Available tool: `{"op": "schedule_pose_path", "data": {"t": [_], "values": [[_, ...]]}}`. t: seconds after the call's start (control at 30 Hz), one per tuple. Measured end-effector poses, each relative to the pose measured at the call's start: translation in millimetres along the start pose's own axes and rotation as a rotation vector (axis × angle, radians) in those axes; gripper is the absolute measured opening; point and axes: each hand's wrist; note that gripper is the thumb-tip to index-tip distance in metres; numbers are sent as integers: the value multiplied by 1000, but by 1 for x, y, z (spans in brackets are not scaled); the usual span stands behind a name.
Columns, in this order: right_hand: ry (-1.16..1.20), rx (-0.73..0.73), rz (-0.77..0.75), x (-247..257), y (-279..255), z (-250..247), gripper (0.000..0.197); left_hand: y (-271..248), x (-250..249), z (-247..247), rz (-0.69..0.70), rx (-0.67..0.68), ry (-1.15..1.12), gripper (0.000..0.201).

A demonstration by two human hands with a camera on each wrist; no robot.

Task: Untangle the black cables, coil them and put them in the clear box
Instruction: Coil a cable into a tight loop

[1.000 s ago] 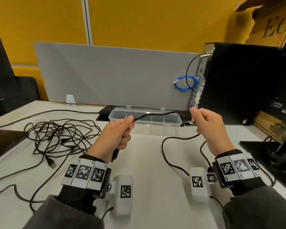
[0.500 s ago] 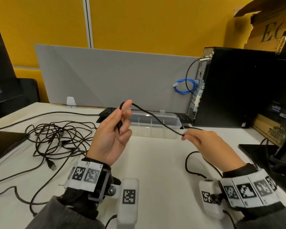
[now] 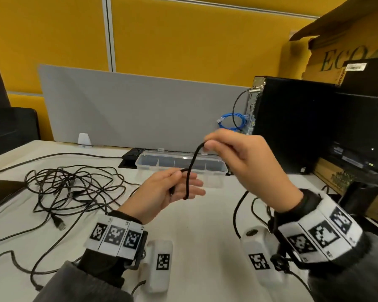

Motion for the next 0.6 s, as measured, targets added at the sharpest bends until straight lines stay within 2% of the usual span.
{"op": "schedule_pose_path", "data": {"t": [0.07,0.1,0.13,0.2,0.27,0.33,0.43,0.53,0.6], "values": [[-1,-162,103,-23,12,8,13,-10,-6,3,-46,123,-39,37],[-16,-159,166,-36,15,14,12,-15,-10,5,-51,157,-75,41],[-47,-82,242,-49,14,21,14,-17,-12,6,-46,156,-123,43],[-152,270,363,-66,4,36,21,-15,-14,6,-9,55,-281,45],[-207,638,393,-63,-13,51,27,-8,-14,0,51,-101,-481,42],[-170,861,392,-43,-30,59,30,-1,-11,-6,131,-179,-554,30],[-120,964,366,-9,-41,52,26,3,-4,-6,212,-238,-393,20],[-64,934,372,7,-36,36,21,6,2,-3,246,-295,-142,18],[-55,899,363,4,-29,27,20,9,6,-4,222,-284,67,20]]}}
Point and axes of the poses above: each hand's wrist, its own y-axis towards the middle knuckle, its own z-axis out of the palm, x = y × z, and after that the axes turned 9 degrees about -x, right-handed
